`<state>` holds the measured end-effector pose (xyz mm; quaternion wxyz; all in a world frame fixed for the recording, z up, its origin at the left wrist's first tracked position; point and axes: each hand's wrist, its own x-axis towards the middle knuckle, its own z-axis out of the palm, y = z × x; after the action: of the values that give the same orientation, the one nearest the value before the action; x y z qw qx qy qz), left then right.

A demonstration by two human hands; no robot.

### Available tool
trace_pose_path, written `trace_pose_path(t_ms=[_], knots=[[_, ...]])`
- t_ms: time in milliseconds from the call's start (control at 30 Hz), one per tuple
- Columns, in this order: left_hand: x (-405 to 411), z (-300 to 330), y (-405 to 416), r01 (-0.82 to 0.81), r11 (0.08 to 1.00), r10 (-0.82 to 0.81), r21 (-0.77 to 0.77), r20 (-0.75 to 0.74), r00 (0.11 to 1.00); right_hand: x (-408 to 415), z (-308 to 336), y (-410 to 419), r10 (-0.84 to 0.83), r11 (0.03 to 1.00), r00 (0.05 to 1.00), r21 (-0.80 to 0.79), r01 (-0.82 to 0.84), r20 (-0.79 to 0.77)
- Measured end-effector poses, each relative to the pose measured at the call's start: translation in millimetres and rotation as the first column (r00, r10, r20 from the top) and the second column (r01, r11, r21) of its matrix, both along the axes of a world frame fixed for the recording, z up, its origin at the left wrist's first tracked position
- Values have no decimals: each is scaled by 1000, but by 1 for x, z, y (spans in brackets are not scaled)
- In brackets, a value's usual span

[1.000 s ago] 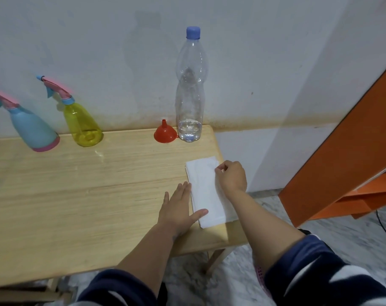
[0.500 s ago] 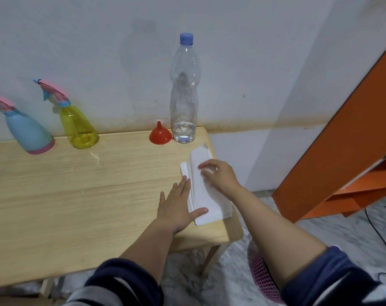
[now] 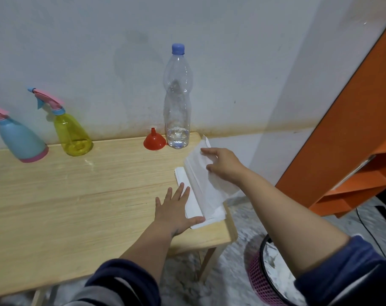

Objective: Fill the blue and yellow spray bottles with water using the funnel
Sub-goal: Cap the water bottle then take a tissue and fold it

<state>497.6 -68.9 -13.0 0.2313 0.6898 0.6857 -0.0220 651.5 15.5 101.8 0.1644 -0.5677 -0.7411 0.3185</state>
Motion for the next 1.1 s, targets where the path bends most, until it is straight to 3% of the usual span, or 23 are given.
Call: trace_pose_path(t_ms=[200,800,933,1033,1100], knots=[[1,0,1,-1,1000,1,-12,-12,1000,10,32,-1,101,992,992,-77,-95,73],[-1,2,4,-2,1000,4,-30,38,999,-24,73,-10,148,983,976,-87,-163,-160],[-13,-1,13,-107,993,91,48,265,960,-27,80,-10,165,979,971,-94,-183,-174],[-33,17,13,-360,911,175,202,600,781,-27,86,-7,214,967,968,-108,-229,-132],[-43,47,9,-483,820,167,306,680,714,-31,87,-8,266,952,959,-130,-277,-99]])
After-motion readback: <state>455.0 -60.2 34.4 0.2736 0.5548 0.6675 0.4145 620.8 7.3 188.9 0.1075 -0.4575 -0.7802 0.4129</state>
